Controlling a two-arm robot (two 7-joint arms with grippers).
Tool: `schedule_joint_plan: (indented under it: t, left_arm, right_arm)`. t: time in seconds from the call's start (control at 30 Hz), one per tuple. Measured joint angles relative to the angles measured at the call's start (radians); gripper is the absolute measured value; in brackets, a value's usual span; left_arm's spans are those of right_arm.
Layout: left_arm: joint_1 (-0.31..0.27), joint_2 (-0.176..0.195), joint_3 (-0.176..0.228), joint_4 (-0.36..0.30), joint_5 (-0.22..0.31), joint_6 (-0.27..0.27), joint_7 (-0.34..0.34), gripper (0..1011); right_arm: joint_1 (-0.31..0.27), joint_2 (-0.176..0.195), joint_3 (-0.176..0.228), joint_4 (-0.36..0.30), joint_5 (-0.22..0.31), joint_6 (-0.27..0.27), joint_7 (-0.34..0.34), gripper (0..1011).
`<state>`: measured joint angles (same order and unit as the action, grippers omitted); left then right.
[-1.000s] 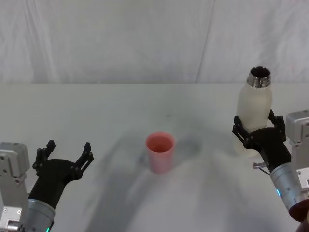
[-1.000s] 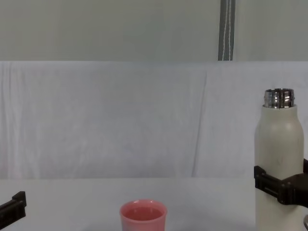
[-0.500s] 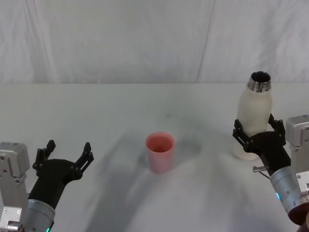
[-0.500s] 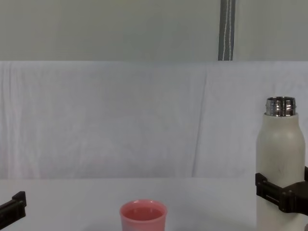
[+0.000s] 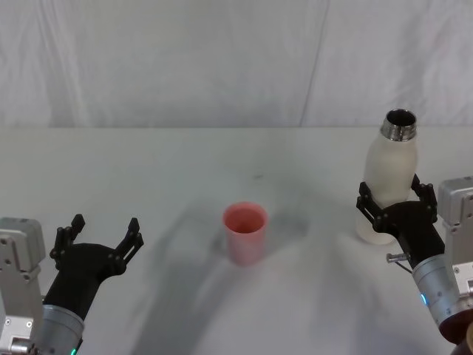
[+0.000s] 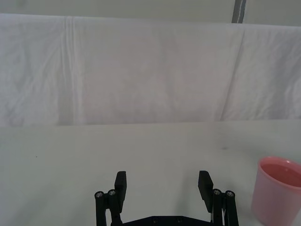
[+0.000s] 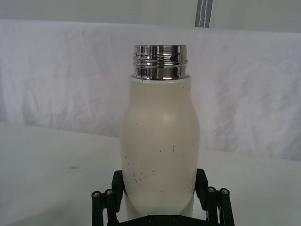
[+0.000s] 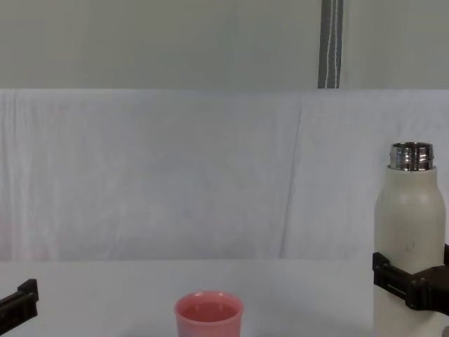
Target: Grasp the thermos with one hand and pour water into the cup lid.
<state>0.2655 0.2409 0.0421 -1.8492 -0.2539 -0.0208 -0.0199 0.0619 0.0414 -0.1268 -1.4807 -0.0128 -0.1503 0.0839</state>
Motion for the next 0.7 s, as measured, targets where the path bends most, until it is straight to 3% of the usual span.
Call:
schedule_joint_plan:
  t: [0.7]
  left_arm:
    - [0.000,0.000,0.000,0.000,0.000,0.000,0.000,1001]
  right_arm:
    - [0.006,-0.002,0.006,0.021,-0.001,-0.005,-0.006,946]
